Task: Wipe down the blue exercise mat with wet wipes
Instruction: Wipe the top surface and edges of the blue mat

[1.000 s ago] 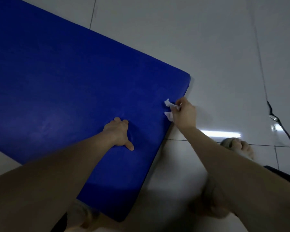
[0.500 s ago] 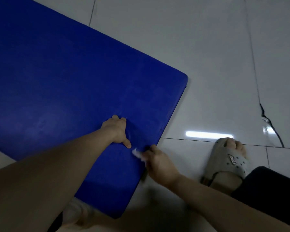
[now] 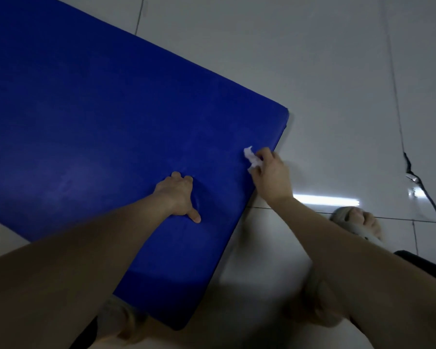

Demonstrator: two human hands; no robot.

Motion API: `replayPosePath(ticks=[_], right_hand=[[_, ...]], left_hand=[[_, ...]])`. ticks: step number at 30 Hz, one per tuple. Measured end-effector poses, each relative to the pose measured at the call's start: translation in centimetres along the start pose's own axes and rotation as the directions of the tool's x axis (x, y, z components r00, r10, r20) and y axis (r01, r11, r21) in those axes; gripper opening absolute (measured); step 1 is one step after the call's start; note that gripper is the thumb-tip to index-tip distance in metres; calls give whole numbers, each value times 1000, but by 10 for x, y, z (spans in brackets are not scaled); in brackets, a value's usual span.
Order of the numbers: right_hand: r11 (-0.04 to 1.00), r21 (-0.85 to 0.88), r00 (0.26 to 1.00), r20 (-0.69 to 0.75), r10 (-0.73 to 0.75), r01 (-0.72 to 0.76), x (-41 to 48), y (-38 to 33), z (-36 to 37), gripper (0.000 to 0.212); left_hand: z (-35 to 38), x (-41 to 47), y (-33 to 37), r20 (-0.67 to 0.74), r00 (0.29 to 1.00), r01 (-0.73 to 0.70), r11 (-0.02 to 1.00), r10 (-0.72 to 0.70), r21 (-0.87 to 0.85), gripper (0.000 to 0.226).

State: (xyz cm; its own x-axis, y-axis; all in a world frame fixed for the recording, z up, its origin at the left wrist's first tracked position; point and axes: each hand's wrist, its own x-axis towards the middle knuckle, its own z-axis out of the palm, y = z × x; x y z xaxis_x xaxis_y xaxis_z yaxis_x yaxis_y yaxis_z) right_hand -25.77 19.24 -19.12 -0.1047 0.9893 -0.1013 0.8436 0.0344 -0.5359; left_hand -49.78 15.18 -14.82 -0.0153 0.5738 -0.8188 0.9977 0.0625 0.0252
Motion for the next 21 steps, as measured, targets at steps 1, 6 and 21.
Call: replayPosePath(ticks=[1, 6, 21], right_hand=[[999, 21, 999, -33, 31, -30, 4, 0, 0, 24], [987, 68, 989, 27, 142, -144, -35, -15, 20, 26], [965, -85, 966, 94, -241, 249, -35, 3, 16, 25]], left_hand=[[0, 0, 0, 0, 1000, -1, 1000, 1, 0, 122], [-1, -1, 0, 1, 1000, -7, 1000, 7, -2, 120], [2, 0, 0, -13, 1000, -10, 1000, 10, -9, 116]])
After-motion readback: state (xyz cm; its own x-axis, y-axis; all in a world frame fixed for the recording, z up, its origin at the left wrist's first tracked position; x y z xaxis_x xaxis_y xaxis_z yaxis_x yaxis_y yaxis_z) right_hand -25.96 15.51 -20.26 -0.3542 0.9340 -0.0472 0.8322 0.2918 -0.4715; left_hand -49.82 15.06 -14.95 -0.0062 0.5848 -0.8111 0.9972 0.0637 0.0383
